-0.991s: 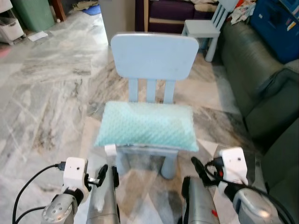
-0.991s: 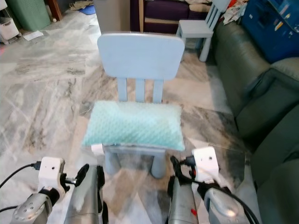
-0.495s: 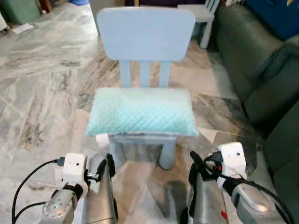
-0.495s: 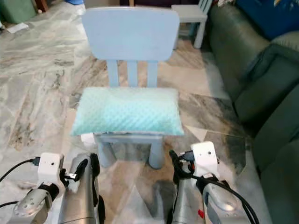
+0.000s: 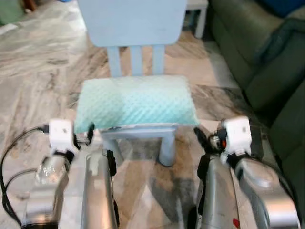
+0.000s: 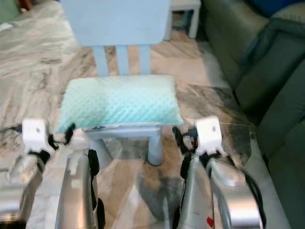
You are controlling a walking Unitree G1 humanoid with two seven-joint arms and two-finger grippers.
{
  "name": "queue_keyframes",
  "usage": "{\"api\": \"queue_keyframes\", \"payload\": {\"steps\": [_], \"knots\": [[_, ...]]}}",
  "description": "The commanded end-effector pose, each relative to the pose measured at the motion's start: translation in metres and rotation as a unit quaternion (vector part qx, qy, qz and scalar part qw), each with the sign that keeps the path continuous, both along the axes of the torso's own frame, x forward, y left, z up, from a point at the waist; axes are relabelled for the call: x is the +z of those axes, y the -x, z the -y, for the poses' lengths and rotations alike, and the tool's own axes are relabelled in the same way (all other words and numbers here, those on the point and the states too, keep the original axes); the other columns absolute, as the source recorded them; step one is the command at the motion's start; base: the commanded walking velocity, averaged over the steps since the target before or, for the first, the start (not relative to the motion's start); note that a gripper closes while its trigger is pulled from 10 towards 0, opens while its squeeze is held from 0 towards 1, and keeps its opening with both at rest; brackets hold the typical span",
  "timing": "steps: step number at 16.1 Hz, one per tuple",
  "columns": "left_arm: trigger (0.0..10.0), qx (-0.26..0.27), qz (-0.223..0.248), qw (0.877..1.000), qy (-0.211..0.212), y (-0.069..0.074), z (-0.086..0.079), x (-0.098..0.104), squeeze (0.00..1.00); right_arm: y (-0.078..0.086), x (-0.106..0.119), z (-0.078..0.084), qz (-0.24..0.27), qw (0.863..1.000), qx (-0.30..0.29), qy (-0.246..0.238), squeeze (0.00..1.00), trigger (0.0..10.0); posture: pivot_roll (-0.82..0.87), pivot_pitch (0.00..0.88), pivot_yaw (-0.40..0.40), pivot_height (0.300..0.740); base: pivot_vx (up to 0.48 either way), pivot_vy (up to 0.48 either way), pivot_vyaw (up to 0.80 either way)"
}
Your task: Move the pillow to the sofa
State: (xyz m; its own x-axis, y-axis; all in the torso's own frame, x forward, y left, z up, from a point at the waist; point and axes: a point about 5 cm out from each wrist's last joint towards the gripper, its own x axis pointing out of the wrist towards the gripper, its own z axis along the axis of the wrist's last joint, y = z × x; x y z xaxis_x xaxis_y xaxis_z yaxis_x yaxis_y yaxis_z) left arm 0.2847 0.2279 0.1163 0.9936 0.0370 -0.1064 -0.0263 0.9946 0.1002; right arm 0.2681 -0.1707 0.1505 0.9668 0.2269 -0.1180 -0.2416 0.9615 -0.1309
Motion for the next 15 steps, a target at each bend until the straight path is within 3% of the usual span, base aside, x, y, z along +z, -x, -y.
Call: {"api": "queue_keyframes", "payload": {"steps": [1, 3, 4, 6, 8, 10, 12, 13, 15], "knots": [[10.0, 0.021, 0.0, 1.0, -0.002, -0.004, -0.011, 0.001, 0.0, -0.008, 0.007, 0.004, 0.012, 1.0, 0.001, -0.002, 0.0, 10.0, -0.09, 0.155, 0.001, 0.38, 0.0, 0.0, 0.0], [10.0, 0.029, 0.013, 0.999, -0.004, -0.017, -0.016, 0.01, 0.0, -0.024, 0.019, 0.005, 0.03, 0.999, 0.008, -0.01, 0.0, 10.0, -0.09, 0.164, 0.001, 0.38, 0.0, 0.0, 0.0], [10.0, 0.044, 0.026, 0.999, -0.002, -0.034, -0.022, 0.022, 0.0, -0.042, 0.035, 0.002, 0.047, 0.998, 0.029, -0.02, 0.0, 10.0, -0.09, 0.182, -0.002, 0.38, 0.0, 0.0, 0.0], [10.0, 0.065, 0.034, 0.997, 0.02, -0.055, -0.027, 0.033, 0.0, -0.062, 0.047, -0.001, 0.048, 0.997, 0.047, -0.046, 0.0, 10.0, -0.09, 0.199, -0.003, 0.38, 0.0, 0.0, 0.0], [10.0, 0.078, 0.04, 0.995, 0.052, -0.071, -0.029, 0.045, 0.0, -0.077, 0.06, -0.005, 0.034, 0.992, 0.066, -0.104, 0.0, 10.0, -0.09, 0.217, -0.004, 0.38, 0.0, 0.0, 0.0], [10.0, 0.045, 0.046, 0.995, 0.074, -0.09, -0.019, 0.058, 0.0, -0.091, 0.068, -0.011, -0.005, 0.978, 0.11, -0.178, 0.0, 10.0, -0.09, 0.242, 0.003, 0.38, 0.0, 0.0, 0.0], [10.0, 0.051, 0.049, 0.994, 0.083, -0.098, -0.021, 0.066, 0.0, -0.102, 0.073, -0.012, -0.019, 0.971, 0.125, -0.202, 0.0, 10.0, -0.09, 0.253, 0.003, 0.38, 0.0, 0.0, 0.0], [10.0, 0.064, 0.045, 0.991, 0.108, -0.101, -0.026, 0.07, 0.0, -0.107, 0.078, -0.015, -0.025, 0.964, 0.142, -0.225, 0.0, 10.0, -0.08, 0.268, 0.005, 0.38, 0.0, 0.0, 0.0], [10.0, 0.078, 0.035, 0.988, 0.13, -0.104, -0.033, 0.072, 0.0, -0.113, 0.079, -0.021, -0.032, 0.96, 0.162, -0.226, 0.0, 10.0, -0.07, 0.279, 0.008, 0.38, 0.0, 0.0, 0.0]]}}
